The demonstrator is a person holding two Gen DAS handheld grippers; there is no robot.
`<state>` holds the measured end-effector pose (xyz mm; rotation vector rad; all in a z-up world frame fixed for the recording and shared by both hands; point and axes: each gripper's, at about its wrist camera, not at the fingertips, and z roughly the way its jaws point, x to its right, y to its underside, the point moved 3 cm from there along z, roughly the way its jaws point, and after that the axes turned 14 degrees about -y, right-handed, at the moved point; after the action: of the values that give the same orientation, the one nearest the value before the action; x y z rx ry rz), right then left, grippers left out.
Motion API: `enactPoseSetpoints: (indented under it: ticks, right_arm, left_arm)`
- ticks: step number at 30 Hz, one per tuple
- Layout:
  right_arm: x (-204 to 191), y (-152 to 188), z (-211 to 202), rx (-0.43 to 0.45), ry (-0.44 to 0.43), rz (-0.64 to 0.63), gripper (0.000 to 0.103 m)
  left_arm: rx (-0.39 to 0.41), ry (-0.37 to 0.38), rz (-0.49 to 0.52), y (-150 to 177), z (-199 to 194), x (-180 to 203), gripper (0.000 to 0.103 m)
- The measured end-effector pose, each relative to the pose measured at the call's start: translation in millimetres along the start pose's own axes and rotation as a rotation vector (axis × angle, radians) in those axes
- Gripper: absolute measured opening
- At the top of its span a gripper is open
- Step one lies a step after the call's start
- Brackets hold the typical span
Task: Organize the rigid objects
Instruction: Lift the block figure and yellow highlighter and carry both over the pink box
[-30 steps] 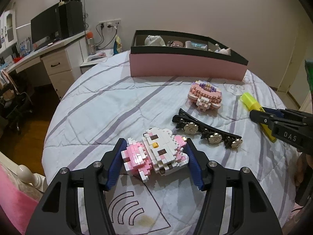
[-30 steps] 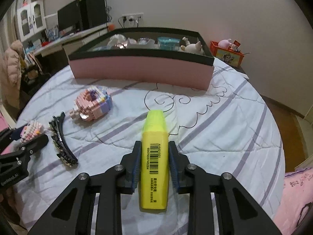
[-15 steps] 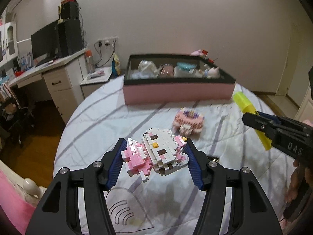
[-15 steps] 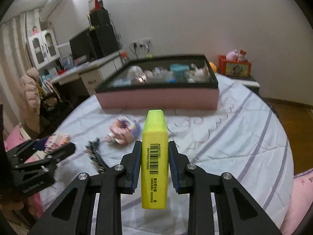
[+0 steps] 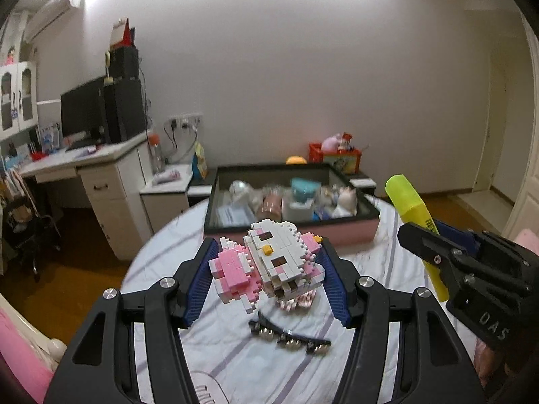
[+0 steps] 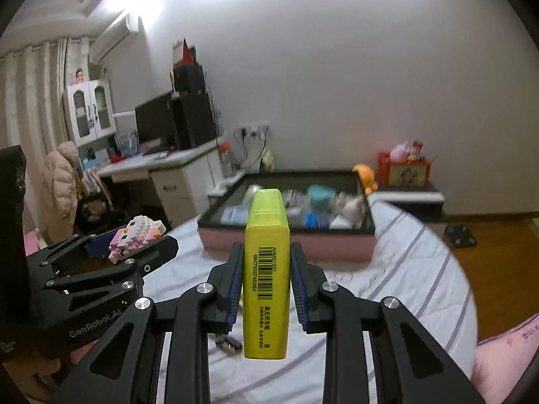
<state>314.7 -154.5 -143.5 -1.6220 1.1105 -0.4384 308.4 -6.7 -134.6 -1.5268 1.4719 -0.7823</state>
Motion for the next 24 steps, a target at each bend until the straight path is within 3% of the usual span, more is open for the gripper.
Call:
enactPoseSetpoints:
  ticks: [15,24]
  right_arm:
    - [-24.7,-44.7,-21.1,0.108,0.051,-0.099,0.027]
    - [-29.0,-69.7,-34.2,0.186,0.066,-0.133,0.027]
  left_arm:
    - [0.136,-0.034,-0.018,-44.3,-33.1,2.3,0.06]
    - [0.258,-0.064,0.006,-71.7,-46.2,6.1,0.06]
